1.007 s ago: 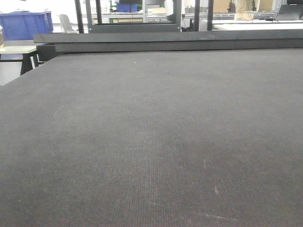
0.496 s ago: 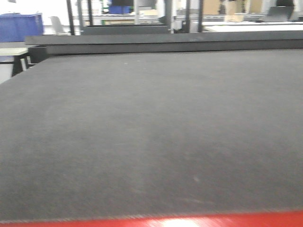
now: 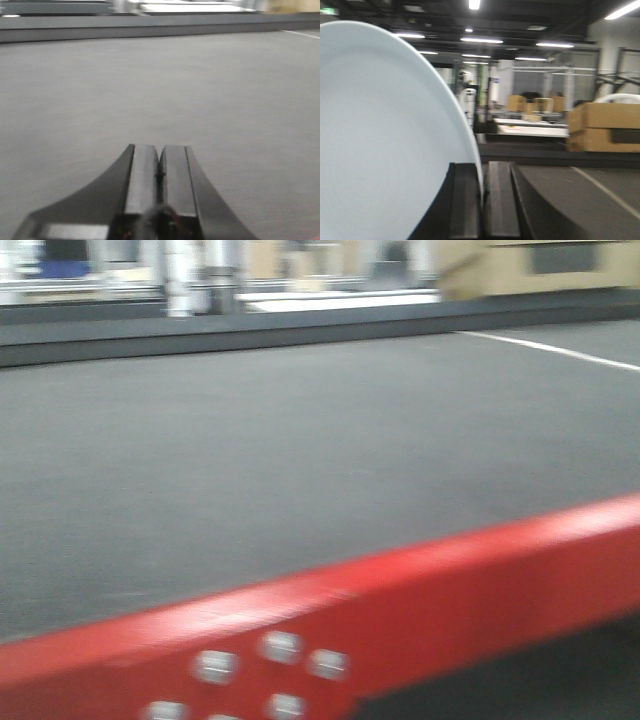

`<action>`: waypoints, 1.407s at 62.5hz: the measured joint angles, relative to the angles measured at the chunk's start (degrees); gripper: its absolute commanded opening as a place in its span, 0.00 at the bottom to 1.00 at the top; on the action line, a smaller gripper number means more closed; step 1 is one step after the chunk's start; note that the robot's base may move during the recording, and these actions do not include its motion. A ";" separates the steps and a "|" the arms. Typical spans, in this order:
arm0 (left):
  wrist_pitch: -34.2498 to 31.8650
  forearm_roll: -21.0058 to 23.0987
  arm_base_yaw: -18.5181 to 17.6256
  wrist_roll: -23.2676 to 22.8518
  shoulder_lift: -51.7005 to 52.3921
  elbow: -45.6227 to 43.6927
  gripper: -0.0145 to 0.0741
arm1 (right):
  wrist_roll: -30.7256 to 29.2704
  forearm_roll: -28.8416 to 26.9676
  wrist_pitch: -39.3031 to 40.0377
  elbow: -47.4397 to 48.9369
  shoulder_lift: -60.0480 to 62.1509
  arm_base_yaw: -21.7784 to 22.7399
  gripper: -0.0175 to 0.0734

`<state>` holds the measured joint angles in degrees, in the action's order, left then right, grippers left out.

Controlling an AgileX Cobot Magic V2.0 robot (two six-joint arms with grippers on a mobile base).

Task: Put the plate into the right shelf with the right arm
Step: 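Drive the base away from the table holding the plate in the right gripper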

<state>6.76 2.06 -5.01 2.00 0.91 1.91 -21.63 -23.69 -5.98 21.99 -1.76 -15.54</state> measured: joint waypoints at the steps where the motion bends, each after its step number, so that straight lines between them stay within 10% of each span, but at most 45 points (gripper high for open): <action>1: 0.00 0.00 0.00 0.00 0.00 0.00 0.11 | 0.00 0.00 0.00 0.00 0.00 0.00 0.25; 88: 0.00 0.00 0.00 0.00 0.00 0.00 0.11 | 0.05 0.00 0.36 0.00 0.22 0.00 0.25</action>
<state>6.76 2.06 -5.01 2.00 0.91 1.91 -21.58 -23.69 -5.63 21.99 -1.54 -15.54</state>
